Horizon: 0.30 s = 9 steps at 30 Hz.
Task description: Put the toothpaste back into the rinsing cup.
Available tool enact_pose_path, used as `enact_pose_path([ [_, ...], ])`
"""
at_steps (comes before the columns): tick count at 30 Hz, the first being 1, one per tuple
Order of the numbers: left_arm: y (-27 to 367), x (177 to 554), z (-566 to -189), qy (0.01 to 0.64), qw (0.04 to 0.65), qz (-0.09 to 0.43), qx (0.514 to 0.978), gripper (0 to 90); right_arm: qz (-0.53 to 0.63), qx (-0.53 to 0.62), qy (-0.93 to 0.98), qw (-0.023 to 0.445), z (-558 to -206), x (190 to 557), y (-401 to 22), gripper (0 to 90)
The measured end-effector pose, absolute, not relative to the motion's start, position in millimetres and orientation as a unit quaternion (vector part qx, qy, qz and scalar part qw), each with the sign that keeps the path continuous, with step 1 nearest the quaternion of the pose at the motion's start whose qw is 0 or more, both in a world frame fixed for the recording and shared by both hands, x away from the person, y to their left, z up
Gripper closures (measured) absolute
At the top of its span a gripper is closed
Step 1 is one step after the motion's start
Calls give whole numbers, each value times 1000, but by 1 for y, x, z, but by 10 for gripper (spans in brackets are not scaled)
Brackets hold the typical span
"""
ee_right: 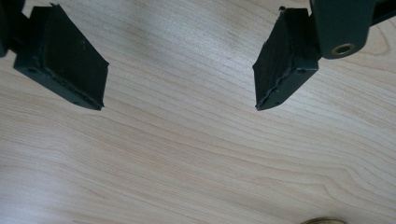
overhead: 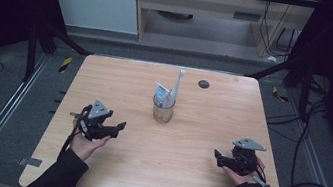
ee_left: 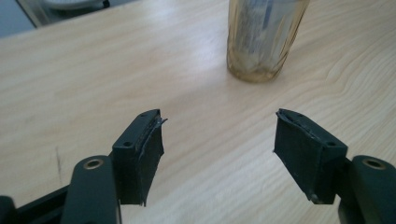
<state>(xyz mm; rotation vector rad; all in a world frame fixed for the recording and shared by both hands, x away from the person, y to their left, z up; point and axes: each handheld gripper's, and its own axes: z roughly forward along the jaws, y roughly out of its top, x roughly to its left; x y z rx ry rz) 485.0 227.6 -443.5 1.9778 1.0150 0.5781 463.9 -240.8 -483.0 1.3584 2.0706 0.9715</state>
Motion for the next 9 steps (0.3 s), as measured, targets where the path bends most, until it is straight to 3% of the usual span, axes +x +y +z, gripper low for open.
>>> enact_pose_path([
  [9, 257, 474, -470, 441, 380, 222, 783, 287, 352, 497, 756, 239, -483, 464, -243, 162],
])
